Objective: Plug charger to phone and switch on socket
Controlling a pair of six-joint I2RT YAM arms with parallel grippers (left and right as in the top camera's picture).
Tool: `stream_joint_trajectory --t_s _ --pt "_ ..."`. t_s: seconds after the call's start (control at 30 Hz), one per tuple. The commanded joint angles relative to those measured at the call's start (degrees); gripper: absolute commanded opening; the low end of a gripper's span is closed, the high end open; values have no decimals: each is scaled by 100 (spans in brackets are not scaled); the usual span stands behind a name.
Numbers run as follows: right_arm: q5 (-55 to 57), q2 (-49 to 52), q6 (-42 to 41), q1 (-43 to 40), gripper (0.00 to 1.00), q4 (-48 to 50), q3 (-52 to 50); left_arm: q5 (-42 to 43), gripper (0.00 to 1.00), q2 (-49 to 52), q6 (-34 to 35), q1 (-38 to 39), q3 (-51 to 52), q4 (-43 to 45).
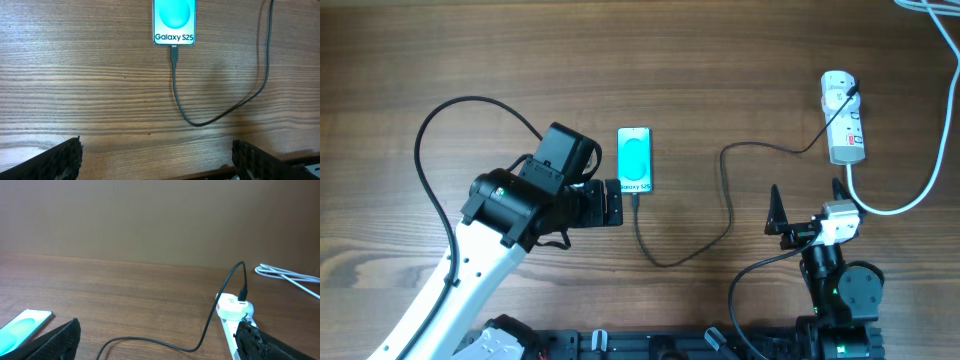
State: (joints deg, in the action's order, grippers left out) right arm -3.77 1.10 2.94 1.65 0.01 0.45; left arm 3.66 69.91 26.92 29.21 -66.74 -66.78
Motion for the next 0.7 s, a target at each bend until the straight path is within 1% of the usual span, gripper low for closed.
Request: stream_joint_trajectory --t_s 0.0,0.17,0.2,0.23,0.27,0.37,0.43,0.5,0.53,0.63,0.67 --pt "96 -90 72 -35 100 7 -17 -98 100 -4 57 26 42 11" --pt "96 -90 74 -35 100 7 -17 -98 100 -4 55 26 42 11" --pt "96 -90 74 -35 100 7 -17 -155 100 -4 7 24 42 -9" --pt "96 -90 74 -35 100 7 -17 -470 100 -4 -133 24 42 -79" --pt "96 -90 72 -35 100 7 -17 -494 100 -4 -133 24 42 -87" --pt "96 -90 74 -35 100 7 -17 -483 100 -9 -116 24 42 -83" --pt "96 -90 72 -35 100 7 -17 -330 100 -63 -118 -15 44 -210" --pt "96 -90 72 -35 100 7 -17 -330 100 -138 -122 -219 44 -7" --pt "96 -90 74 -35 100 7 -17 -302 100 -199 -293 -365 46 245" --pt "96 -90 72 -35 100 7 -17 275 100 -546 -1488 -785 409 1486" --pt "96 -90 72 -35 100 7 -17 402 100 -603 -1665 -866 509 1683"
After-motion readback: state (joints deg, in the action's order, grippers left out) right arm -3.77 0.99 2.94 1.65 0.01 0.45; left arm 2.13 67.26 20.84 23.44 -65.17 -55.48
